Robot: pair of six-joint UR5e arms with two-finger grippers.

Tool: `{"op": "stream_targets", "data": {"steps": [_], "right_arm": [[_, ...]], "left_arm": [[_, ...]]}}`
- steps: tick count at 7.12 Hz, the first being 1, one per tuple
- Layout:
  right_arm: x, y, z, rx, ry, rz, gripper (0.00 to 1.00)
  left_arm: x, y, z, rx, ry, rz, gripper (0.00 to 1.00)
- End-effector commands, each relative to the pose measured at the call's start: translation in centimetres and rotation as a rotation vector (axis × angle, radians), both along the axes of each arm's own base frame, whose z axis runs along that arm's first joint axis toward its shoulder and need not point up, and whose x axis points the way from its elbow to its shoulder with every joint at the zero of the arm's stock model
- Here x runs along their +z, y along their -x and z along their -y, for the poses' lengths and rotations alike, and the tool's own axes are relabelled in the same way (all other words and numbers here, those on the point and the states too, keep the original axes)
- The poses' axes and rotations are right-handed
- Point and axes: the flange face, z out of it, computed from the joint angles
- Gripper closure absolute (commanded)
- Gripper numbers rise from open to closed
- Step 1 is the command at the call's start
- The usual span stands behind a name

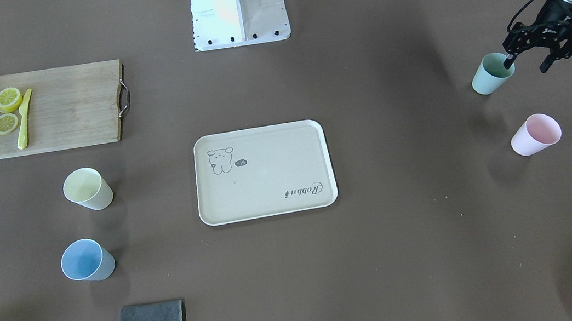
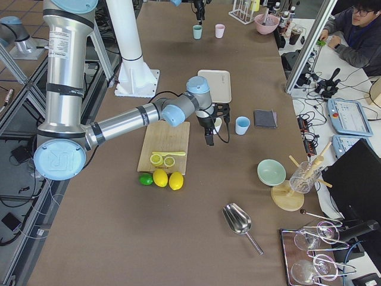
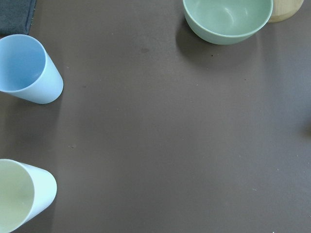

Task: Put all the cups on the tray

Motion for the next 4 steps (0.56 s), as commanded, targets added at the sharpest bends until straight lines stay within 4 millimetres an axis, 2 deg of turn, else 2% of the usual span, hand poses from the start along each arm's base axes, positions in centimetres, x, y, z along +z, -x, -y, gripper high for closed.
{"op": "stream_targets", "data": {"steps": [1,3,4], "right_arm": [[0.1,0.2,0.0,-0.003,-0.001,-0.004,0.00],[0.0,1.1,-0.4,-0.023,-0.005,-0.002,0.00],[-0.1,1.7,-0.6,-0.039,-0.009,0.001,0.00]], "left_arm": [[1.1,-1.0,-1.7,0.047,0.012,0.022,0.35],[0.9,-1.1,-1.6,0.047,0.009,0.017,1.00],[0.2,-1.2,-1.4,0.048,-0.005,0.004,1.00]]}}
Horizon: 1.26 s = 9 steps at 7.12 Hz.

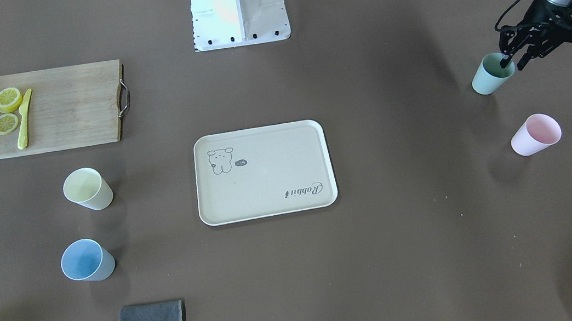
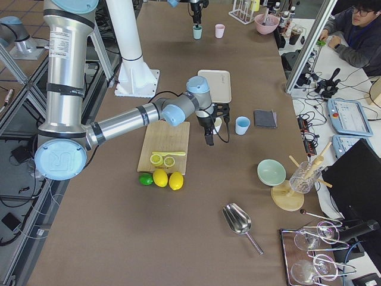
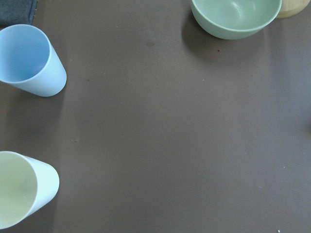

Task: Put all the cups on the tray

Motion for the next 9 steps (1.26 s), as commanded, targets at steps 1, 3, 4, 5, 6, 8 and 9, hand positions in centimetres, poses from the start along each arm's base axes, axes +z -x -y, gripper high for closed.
{"op": "stream_targets", "data": {"steps": [1,3,4,5,6,8,9], "right_arm": [[-0.6,1.8,-0.2,-0.029,-0.017,0.002,0.00],[-0.8,4.7,-1.2,-0.033,0.015,0.008,0.03],[-1.2,7.4,-1.3,-0.027,0.033,0.011,0.05],[-1.9,9.2,-0.4,-0.037,0.037,0.025,0.13],[-1.2,11.4,1.5,-0.060,0.047,0.016,0.16],[-1.2,13.5,3.1,-0.091,0.073,0.035,0.18],[-2.0,13.6,3.6,-0.098,0.079,0.056,0.21]], "left_arm": [[-2.0,0.1,0.3,-0.005,-0.027,-0.039,1.00],[-8.0,1.0,2.1,-0.001,-0.015,-0.122,1.00],[-11.4,1.2,4.5,-0.034,-0.008,-0.124,1.00],[-15.1,0.3,6.2,-0.037,-0.010,-0.126,1.00],[-19.6,-0.1,8.3,-0.056,-0.011,-0.126,1.00],[-28.9,-1.6,11.0,-0.103,0.037,-0.139,1.00],[-31.9,-2.6,11.5,-0.115,0.031,-0.124,1.00]]}}
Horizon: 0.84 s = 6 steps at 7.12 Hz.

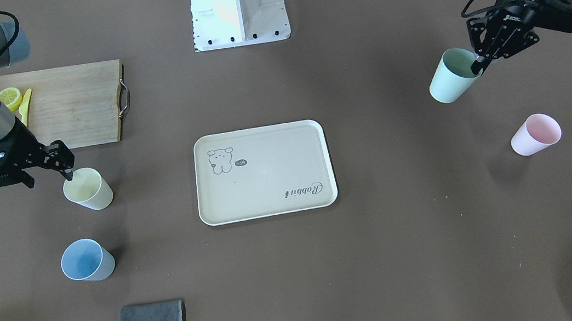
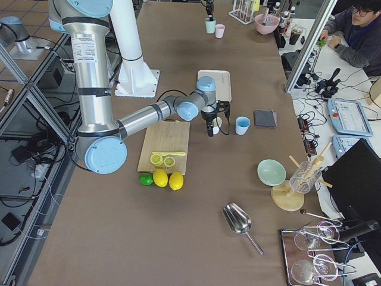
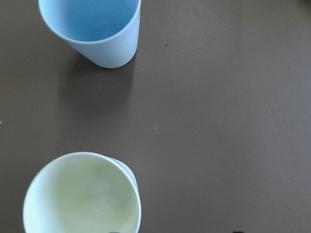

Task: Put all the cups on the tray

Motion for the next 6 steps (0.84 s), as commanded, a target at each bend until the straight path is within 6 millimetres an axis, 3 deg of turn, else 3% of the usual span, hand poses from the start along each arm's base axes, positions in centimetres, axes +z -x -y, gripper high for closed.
{"op": "stream_targets", "data": {"steps": [1,2,3,4,6], "right_arm": [[-0.9,0.1,1.5,-0.015,0.043,0.031,0.22],[-0.3,0.7,1.8,-0.019,0.059,0.025,0.24],[-1.1,0.1,2.8,-0.006,0.056,0.035,0.25],[-1.8,-1.7,3.7,-0.003,0.082,0.082,0.26],[-1.9,-2.0,4.4,0.005,0.087,0.087,0.26]], "left_arm": [[-7.0,-3.4,0.9,-0.032,0.016,0.017,1.00],[-10.3,-7.1,0.3,-0.039,0.045,0.018,1.00],[-12.7,-10.9,-0.9,-0.065,0.044,0.033,1.00],[-13.4,-13.6,-2.2,-0.077,0.054,0.033,1.00],[-14.0,-15.2,-3.0,-0.080,0.054,0.029,1.00]]}}
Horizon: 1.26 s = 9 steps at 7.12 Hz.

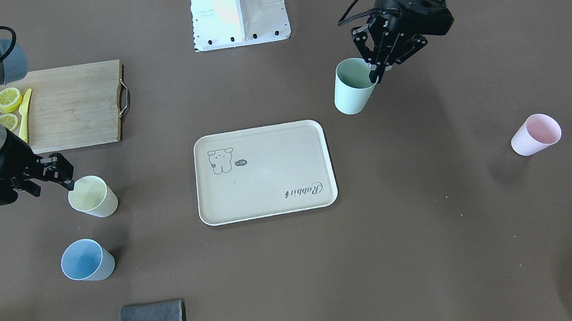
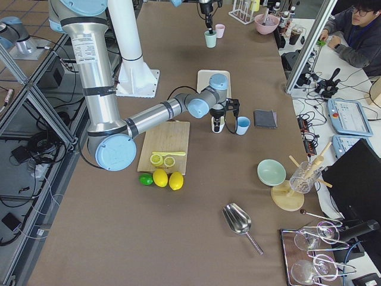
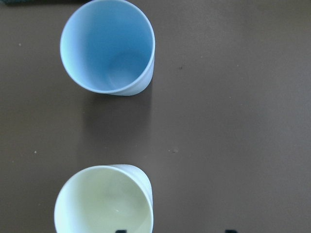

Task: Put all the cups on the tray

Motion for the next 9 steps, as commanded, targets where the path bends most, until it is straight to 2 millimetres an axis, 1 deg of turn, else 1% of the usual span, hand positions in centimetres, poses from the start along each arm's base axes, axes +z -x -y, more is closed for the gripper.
{"op": "stream_targets", "data": {"steps": [1,2,3,4,5,6,7,8,9], "right_arm": [[0.5,1.4,0.8,0.003,0.016,-0.013,0.28],[1.5,2.3,0.9,0.007,0.018,-0.042,0.30],[2.1,2.8,0.9,0.003,0.023,-0.053,0.31],[2.4,3.7,0.6,0.002,0.038,-0.061,0.32],[2.0,4.1,0.2,0.011,0.040,-0.059,0.35],[1.5,4.9,-0.1,0.017,0.052,-0.053,0.45],[1.2,5.2,-0.1,0.014,0.049,-0.050,0.63],[1.1,5.2,0.0,0.013,0.048,-0.047,0.75],[1.0,5.2,-0.1,0.013,0.046,-0.046,0.76]], "left_arm": [[-1.1,-2.6,-1.5,0.003,0.028,0.004,1.00],[-2.1,-5.4,-3.3,-0.003,0.009,0.036,1.00],[-2.1,-7.7,-5.1,-0.003,0.003,0.056,1.00],[-1.3,-9.7,-5.9,0.011,0.023,0.076,1.00],[-0.7,-10.5,-6.3,0.022,0.031,0.089,1.00],[0.3,-11.7,-6.0,0.027,0.043,0.113,1.00],[1.1,-13.4,-6.6,0.050,0.054,0.134,1.00],[1.1,-14.3,-7.0,0.061,0.054,0.136,1.00],[-2.1,-13.8,-6.2,0.053,0.033,0.083,1.00]]}}
